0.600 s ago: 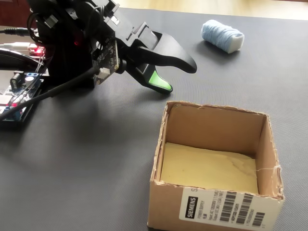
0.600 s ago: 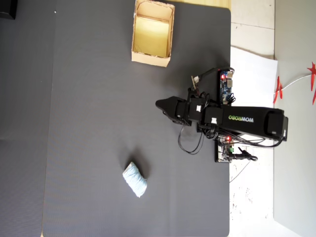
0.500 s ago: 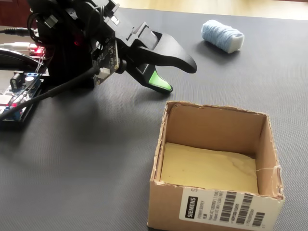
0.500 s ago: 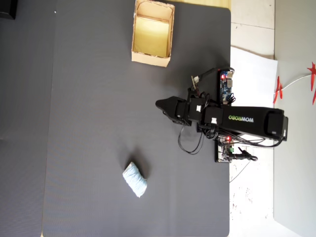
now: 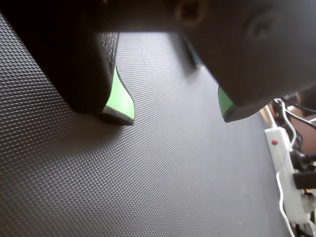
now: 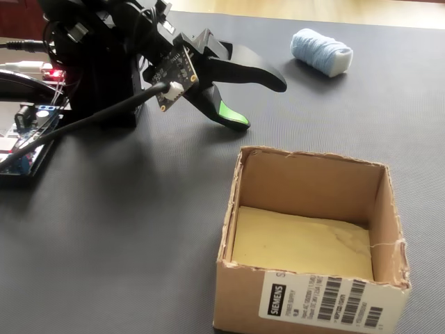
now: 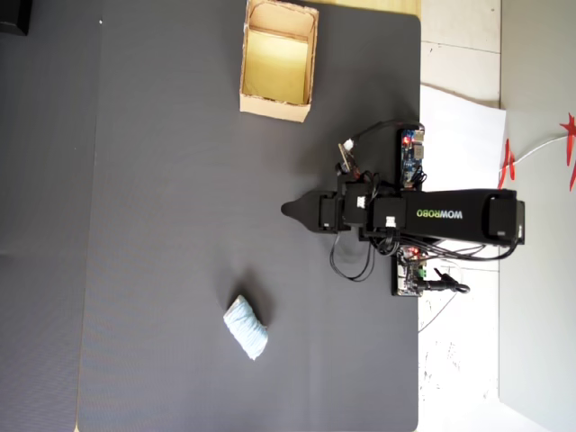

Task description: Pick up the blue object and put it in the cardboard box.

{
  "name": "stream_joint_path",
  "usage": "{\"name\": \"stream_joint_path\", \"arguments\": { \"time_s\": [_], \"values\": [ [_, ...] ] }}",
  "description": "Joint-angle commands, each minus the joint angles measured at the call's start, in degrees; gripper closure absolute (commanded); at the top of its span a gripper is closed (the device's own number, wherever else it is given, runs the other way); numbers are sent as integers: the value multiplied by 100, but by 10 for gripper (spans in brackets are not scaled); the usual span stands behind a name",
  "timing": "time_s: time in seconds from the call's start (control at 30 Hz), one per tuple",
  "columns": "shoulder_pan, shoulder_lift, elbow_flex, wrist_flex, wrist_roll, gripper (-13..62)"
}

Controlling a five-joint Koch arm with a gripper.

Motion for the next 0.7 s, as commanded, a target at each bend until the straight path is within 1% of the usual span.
{"name": "stream_joint_path", "arguments": {
  "time_s": [0.0, 0.67],
  "values": [
    [-44, 501, 220, 633, 308, 156],
    [0, 501, 220, 633, 308, 154]
  ]
}}
